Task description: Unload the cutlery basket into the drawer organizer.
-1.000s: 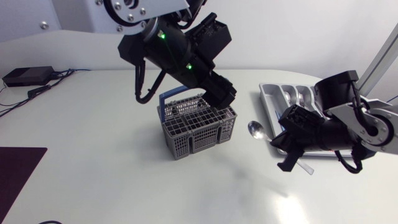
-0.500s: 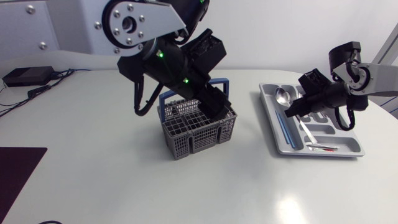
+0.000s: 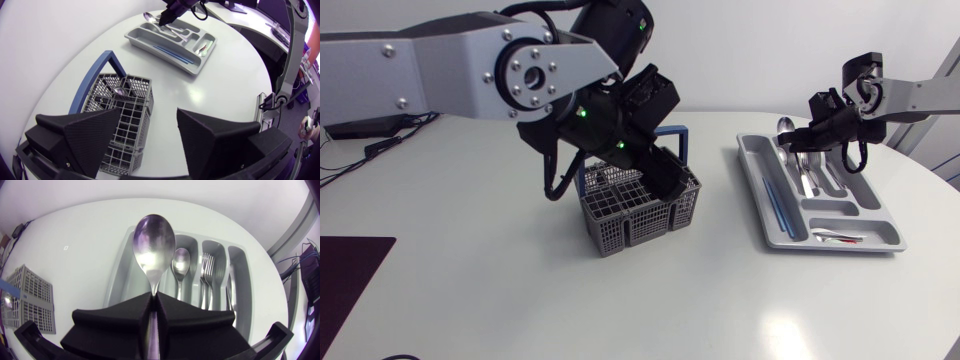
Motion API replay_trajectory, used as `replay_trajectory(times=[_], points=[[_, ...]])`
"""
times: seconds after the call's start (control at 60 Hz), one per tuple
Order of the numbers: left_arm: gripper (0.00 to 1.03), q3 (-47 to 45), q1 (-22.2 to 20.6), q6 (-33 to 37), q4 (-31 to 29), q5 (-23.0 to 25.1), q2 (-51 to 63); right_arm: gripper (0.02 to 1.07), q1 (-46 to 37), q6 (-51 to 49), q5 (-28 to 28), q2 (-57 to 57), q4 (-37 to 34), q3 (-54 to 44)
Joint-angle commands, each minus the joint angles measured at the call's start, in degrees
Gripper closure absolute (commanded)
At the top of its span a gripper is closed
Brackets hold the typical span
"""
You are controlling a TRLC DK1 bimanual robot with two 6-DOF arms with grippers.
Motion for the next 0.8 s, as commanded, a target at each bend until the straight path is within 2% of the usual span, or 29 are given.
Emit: replay_trajectory(times=[0.0, 0.35, 0.783], points=[[0.05, -1.9, 0.5, -1.8, 1.0, -0.5, -1.5, 1.02, -1.0, 3.7, 0.2, 4.4, -1.0, 3.8], [0.05, -2.5, 0.5, -2.1, 2.3, -0.6, -1.7, 1.02, -3.9, 5.4, 0.6, 17.8, -7.3, 18.8], [0.05, -2.7, 0.4, -2.7, 3.9, -1.0, -0.8, 1.01, -3.9, 5.2, 0.4, 22.3, -8.9, 21.8]])
